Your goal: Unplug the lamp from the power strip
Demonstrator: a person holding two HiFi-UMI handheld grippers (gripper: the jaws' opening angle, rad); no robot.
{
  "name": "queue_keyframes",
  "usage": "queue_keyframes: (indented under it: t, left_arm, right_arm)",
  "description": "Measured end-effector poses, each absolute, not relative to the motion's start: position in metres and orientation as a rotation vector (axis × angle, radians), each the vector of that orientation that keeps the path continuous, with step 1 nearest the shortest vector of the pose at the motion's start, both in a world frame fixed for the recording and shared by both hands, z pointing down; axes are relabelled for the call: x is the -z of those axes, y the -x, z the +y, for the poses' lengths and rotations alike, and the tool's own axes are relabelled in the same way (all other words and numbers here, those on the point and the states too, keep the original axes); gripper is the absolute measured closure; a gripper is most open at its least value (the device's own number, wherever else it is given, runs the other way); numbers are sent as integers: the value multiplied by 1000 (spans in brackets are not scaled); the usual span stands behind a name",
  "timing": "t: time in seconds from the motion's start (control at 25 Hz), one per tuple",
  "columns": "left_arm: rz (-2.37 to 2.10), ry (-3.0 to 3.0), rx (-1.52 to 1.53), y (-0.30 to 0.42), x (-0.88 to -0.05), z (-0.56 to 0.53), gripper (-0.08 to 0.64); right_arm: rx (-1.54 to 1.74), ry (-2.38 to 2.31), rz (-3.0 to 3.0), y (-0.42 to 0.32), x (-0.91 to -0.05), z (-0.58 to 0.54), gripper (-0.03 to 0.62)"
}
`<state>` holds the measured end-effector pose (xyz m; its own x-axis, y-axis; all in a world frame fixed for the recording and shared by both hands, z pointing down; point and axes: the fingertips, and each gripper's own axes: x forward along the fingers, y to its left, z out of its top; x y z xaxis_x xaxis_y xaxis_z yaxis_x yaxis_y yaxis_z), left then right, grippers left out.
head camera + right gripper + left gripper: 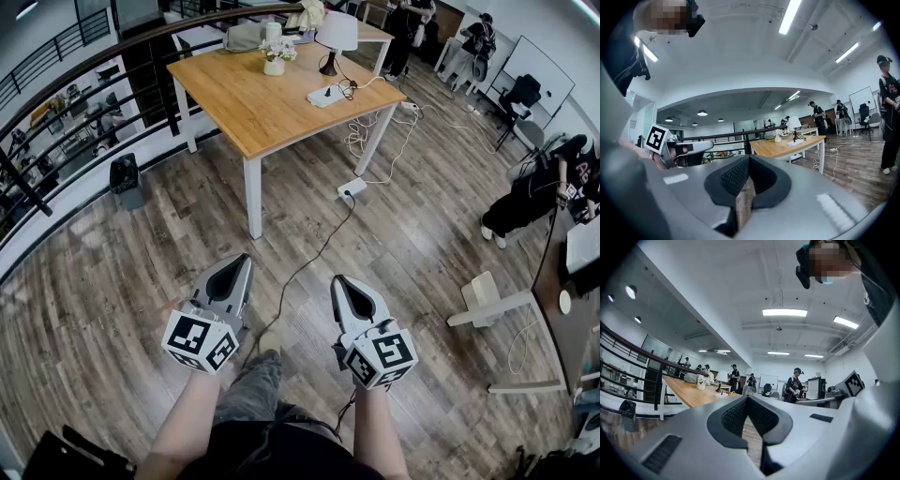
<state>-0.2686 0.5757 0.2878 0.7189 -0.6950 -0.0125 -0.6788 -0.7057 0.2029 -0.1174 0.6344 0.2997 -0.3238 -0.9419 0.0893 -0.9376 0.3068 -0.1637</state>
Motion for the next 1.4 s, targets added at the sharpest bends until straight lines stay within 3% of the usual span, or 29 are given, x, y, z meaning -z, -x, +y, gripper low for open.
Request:
queue_keyframes:
  t: [0.48,1.4]
  left_arm:
    - [-1010,-2801,125,214,-276,429,563]
    - [-1140,-2756,125,191,-275,280,563]
  right_arm:
    - [249,1852,2488,71,-284,498,584]
    - [254,1697,2537,34,-273,319,584]
